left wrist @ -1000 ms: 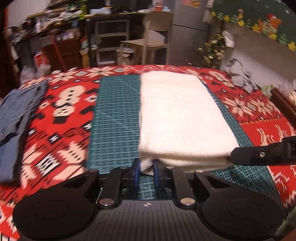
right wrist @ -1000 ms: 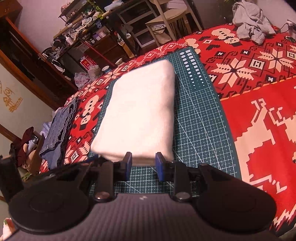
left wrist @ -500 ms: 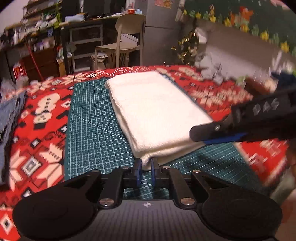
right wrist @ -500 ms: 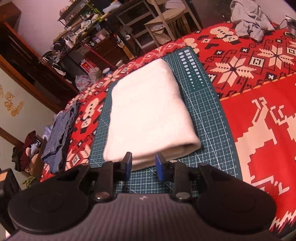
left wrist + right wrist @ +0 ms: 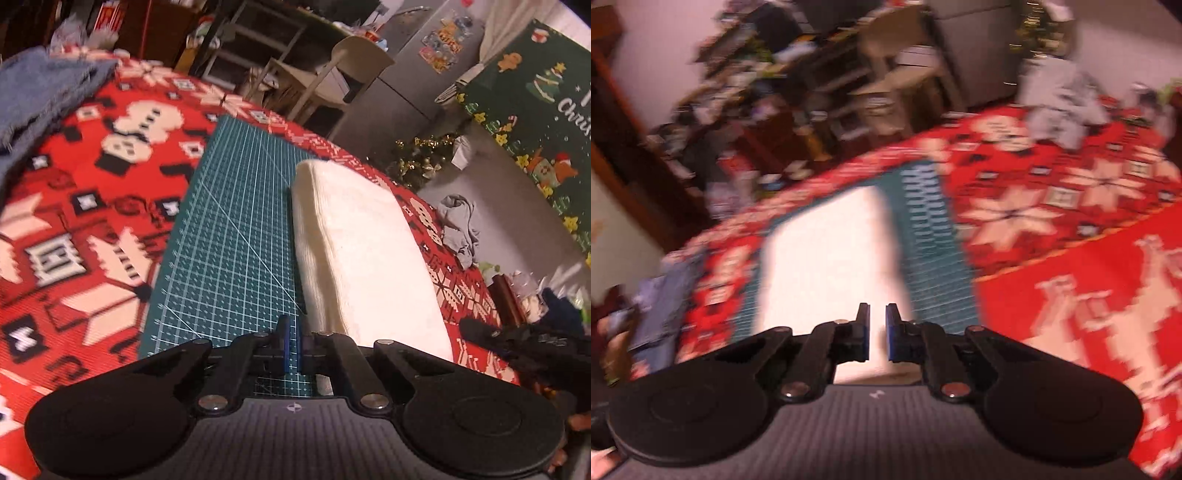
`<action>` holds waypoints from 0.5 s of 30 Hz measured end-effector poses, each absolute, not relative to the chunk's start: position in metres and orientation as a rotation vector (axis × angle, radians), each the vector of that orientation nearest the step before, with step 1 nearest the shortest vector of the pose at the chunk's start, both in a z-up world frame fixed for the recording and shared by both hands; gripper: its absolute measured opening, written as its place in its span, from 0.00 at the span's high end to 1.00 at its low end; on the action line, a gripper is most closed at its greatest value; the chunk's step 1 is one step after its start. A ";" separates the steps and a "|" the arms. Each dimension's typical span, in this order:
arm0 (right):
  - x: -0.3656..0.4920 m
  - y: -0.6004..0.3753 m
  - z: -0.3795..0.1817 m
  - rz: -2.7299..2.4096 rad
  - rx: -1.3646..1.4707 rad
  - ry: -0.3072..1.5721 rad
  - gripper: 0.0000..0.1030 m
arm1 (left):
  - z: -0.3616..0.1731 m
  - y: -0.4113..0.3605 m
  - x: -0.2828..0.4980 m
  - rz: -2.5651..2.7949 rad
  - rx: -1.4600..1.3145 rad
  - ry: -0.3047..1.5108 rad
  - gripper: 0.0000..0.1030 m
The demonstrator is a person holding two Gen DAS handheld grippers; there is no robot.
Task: Fold clothes
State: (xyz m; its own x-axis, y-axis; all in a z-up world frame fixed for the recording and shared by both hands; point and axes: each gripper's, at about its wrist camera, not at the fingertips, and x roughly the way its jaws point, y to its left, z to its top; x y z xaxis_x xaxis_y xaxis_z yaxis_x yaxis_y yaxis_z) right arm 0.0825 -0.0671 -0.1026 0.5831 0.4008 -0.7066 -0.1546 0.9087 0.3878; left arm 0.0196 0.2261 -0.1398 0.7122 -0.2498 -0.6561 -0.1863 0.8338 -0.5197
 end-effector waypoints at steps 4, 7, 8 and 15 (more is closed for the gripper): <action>0.100 -0.073 -0.124 0.303 0.324 0.996 0.91 | -0.143 0.221 0.022 -0.075 -0.611 0.801 0.99; 0.095 -0.066 -0.127 0.321 0.281 1.025 0.92 | -0.143 0.220 0.019 -0.085 -0.613 0.817 1.00; 0.093 -0.064 -0.127 0.322 0.262 1.029 0.92 | -0.143 0.219 0.018 -0.088 -0.613 0.822 1.00; 0.080 -0.068 -0.108 0.343 0.294 0.967 0.94 | -0.138 0.223 0.008 -0.083 -0.635 0.822 1.00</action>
